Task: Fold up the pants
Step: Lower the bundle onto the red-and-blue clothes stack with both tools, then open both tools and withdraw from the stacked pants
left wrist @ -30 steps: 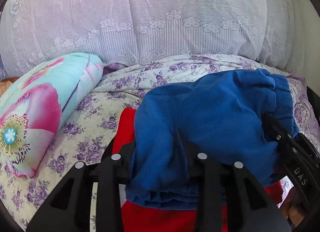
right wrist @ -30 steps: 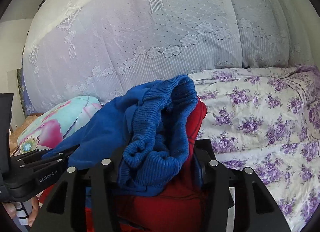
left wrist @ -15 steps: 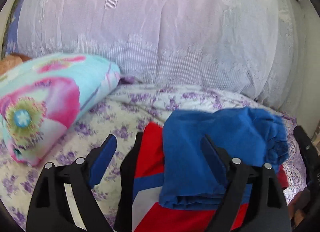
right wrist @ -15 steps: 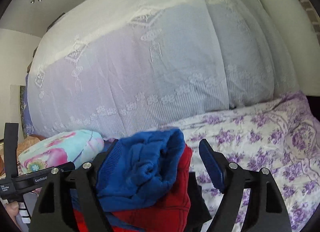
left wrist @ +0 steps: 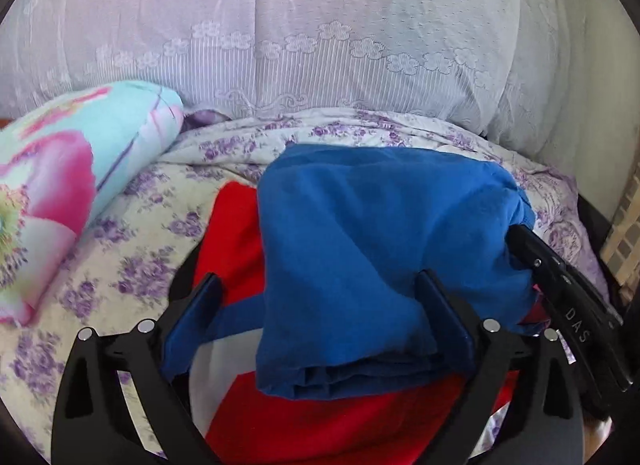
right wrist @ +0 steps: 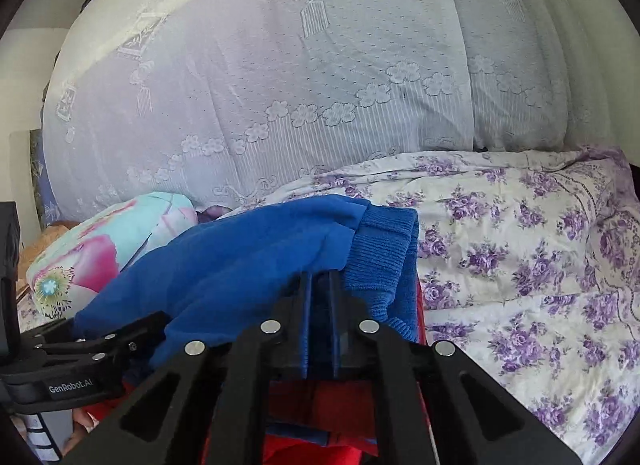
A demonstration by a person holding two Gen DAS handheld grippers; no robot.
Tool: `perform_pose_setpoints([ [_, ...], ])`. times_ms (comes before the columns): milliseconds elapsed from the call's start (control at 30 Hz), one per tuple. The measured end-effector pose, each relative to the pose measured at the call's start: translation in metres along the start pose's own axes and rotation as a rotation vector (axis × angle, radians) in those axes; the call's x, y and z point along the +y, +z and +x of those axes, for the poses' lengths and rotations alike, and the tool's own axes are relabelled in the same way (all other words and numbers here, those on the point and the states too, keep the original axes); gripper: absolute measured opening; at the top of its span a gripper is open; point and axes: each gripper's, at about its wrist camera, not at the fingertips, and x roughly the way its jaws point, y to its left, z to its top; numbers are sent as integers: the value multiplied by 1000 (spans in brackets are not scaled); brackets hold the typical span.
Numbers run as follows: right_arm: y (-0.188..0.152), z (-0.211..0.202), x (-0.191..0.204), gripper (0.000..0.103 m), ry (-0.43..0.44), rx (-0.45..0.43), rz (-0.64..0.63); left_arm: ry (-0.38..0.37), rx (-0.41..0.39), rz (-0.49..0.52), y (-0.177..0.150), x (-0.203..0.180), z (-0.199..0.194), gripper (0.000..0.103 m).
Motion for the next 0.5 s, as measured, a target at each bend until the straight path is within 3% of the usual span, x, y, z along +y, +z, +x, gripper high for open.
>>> perform_pose_setpoints([
  [167,5,-23,9,14,48,-60,-4,99,-84,50,6,-9,-32,95],
  [200,9,-30,12,21,54,-70,8,125,-109,62,8,-10,-43,95],
  [233,11,-39,14,38,49,-80,19,147,-129,68,9,-12,-55,95],
  [300,14,-60,21,55,35,-91,29,179,-133,74,11,-17,-77,98],
  [500,16,-120,49,63,-31,-93,26,369,-202,136,6,-42,-133,98],
])
